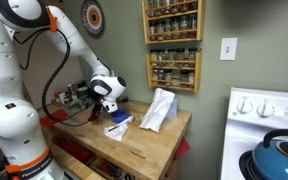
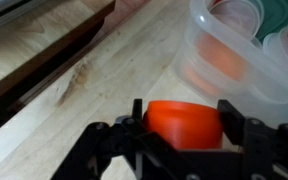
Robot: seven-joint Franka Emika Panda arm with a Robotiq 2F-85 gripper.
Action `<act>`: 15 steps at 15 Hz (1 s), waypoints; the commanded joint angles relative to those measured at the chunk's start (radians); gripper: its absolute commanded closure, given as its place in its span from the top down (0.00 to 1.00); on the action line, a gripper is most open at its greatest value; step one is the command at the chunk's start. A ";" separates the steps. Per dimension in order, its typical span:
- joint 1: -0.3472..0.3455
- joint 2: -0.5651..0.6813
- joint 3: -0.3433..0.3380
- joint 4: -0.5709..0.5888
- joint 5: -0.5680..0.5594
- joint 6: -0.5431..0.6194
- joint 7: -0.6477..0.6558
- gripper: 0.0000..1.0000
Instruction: Remove the blue bowl with the orange cup, put it on the cupboard and then remove the orange cup from the blue bowl and put it upside down on the cupboard
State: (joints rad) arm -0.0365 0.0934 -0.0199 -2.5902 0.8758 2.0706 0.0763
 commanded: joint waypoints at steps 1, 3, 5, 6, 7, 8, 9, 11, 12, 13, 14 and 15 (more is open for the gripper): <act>-0.052 0.128 -0.043 0.085 0.025 -0.194 -0.065 0.49; -0.070 0.193 -0.054 0.123 0.042 -0.285 -0.063 0.49; -0.054 0.133 -0.059 0.087 0.022 -0.244 -0.038 0.74; -0.058 0.162 -0.062 0.102 0.033 -0.258 -0.040 0.74; -0.058 0.184 -0.062 0.113 0.040 -0.261 -0.043 0.74; -0.058 0.198 -0.062 0.122 0.043 -0.264 -0.044 0.74; -0.058 0.206 -0.062 0.126 0.044 -0.266 -0.044 0.49; -0.073 0.250 -0.063 0.146 0.066 -0.303 -0.048 0.49; -0.077 0.262 -0.064 0.151 0.073 -0.317 -0.046 0.49; -0.083 0.277 -0.066 0.155 0.084 -0.340 -0.044 0.49; -0.087 0.292 -0.069 0.160 0.095 -0.364 -0.044 0.49; -0.094 0.312 -0.071 0.167 0.112 -0.394 -0.047 0.49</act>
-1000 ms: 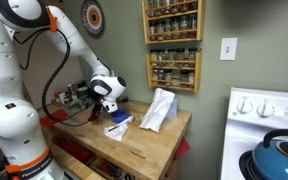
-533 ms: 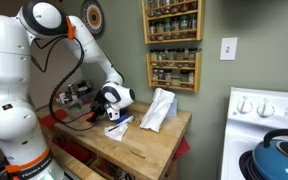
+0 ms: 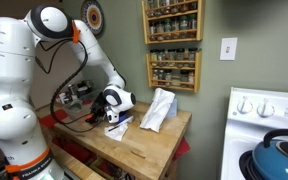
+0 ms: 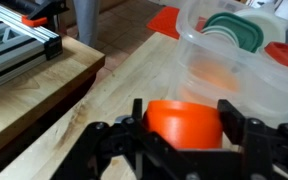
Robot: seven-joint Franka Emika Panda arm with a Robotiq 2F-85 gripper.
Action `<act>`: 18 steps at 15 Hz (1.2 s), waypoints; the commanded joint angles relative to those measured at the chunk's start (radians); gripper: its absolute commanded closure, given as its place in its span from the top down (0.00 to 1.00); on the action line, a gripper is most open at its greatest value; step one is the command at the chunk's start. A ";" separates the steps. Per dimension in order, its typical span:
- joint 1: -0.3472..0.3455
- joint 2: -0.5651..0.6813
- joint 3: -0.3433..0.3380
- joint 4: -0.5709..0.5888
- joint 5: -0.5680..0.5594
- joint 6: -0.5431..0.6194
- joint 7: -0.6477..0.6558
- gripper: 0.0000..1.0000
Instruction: Remove the blue bowl with the orange cup, put it on the cupboard and then remove the orange cup from the blue bowl and put it upside down on the cupboard
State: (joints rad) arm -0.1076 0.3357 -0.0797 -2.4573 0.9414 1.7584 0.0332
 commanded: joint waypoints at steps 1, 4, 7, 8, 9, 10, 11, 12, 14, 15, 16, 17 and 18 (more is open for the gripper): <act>-0.030 0.088 -0.013 0.040 0.069 -0.114 -0.007 0.49; -0.039 0.136 -0.022 0.056 0.129 -0.171 -0.009 0.49; -0.036 0.178 -0.028 0.066 0.195 -0.170 -0.008 0.49; -0.036 0.193 -0.029 0.069 0.218 -0.170 -0.007 0.49; -0.034 0.205 -0.031 0.072 0.232 -0.166 -0.007 0.49; -0.032 0.213 -0.033 0.075 0.244 -0.163 -0.007 0.49; -0.030 0.218 -0.038 0.077 0.248 -0.158 -0.003 0.49; -0.028 0.215 -0.045 0.077 0.253 -0.157 -0.003 0.64; -0.026 0.204 -0.056 0.077 0.248 -0.152 -0.002 0.95; -0.026 0.199 -0.061 0.079 0.241 -0.152 0.000 1.00; -0.025 0.190 -0.066 0.078 0.238 -0.149 0.003 1.00; -0.022 0.177 -0.072 0.076 0.232 -0.144 0.005 1.00; -0.016 0.155 -0.077 0.069 0.227 -0.133 0.006 1.00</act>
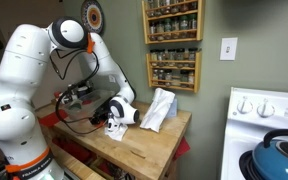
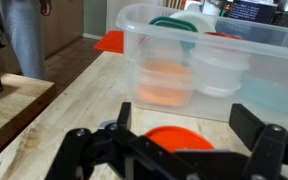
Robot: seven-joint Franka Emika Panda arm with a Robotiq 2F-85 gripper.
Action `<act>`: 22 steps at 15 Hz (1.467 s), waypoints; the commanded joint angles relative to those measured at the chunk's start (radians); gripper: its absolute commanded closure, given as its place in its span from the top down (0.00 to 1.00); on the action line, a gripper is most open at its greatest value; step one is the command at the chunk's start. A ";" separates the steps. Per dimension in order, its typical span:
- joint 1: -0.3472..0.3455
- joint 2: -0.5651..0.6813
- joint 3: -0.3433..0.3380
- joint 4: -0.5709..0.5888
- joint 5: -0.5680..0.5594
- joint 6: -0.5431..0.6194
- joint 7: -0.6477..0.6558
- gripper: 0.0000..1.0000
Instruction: Remove the blue bowl with the orange cup, put it on the cupboard and then remove the orange cup from the blue bowl and put it upside down on the cupboard
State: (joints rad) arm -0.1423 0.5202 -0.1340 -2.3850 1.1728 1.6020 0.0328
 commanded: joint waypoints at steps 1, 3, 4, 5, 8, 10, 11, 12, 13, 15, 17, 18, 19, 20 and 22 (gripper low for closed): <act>0.023 -0.047 -0.027 -0.007 -0.012 0.033 0.009 1.00; 0.043 -0.102 -0.035 -0.025 -0.029 0.077 0.022 1.00; 0.055 -0.136 -0.037 -0.035 -0.053 0.102 0.035 1.00; 0.064 -0.164 -0.038 -0.040 -0.077 0.120 0.045 1.00; 0.085 -0.281 -0.035 -0.057 -0.195 0.181 0.062 1.00; 0.087 -0.362 -0.026 -0.058 -0.282 0.191 0.066 1.00; 0.086 -0.396 -0.021 -0.052 -0.330 0.181 0.068 1.00; 0.085 -0.427 -0.015 -0.047 -0.372 0.175 0.062 1.00; 0.084 -0.457 -0.008 -0.043 -0.416 0.174 0.060 1.00; 0.082 -0.516 0.007 -0.040 -0.492 0.175 0.045 1.00; 0.082 -0.565 0.024 -0.039 -0.560 0.177 0.024 1.00; 0.083 -0.587 0.034 -0.041 -0.591 0.179 0.014 1.00; 0.083 -0.607 0.042 -0.042 -0.621 0.185 0.001 1.00; 0.083 -0.624 0.049 -0.045 -0.650 0.196 -0.017 1.00; 0.086 -0.654 0.063 -0.053 -0.695 0.233 -0.056 1.00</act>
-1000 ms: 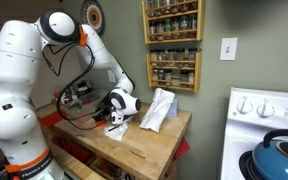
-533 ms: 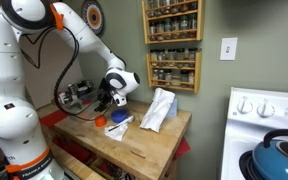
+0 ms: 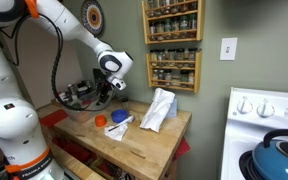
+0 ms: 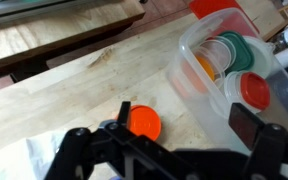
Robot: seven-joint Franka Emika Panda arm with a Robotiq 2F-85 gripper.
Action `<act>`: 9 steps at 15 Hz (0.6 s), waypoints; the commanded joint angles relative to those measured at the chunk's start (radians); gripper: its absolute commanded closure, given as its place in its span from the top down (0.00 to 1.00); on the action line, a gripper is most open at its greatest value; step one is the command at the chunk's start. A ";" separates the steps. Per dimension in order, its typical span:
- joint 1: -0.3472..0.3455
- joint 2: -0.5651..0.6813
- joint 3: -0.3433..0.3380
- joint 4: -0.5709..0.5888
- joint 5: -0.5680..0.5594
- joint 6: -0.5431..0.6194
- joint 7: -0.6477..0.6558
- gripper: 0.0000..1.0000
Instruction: Remove the blue bowl with the orange cup, put it on the cupboard and then remove the orange cup from the blue bowl and put it upside down on the cupboard
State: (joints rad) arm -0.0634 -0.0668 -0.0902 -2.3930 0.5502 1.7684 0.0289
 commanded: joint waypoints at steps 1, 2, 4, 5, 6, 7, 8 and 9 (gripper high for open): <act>0.008 -0.078 0.025 -0.050 -0.091 0.092 -0.075 1.00; 0.010 -0.089 0.030 -0.057 -0.109 0.124 -0.097 1.00; 0.015 -0.110 0.038 -0.081 -0.131 0.208 -0.153 1.00; 0.018 -0.120 0.041 -0.095 -0.141 0.250 -0.180 1.00; 0.021 -0.131 0.043 -0.110 -0.145 0.295 -0.210 1.00; 0.025 -0.144 0.043 -0.129 -0.145 0.344 -0.239 1.00; 0.029 -0.157 0.041 -0.148 -0.139 0.395 -0.272 1.00; 0.035 -0.168 0.036 -0.171 -0.116 0.452 -0.315 1.00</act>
State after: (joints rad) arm -0.0432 -0.1652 -0.0494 -2.4744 0.4285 2.0872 -0.1949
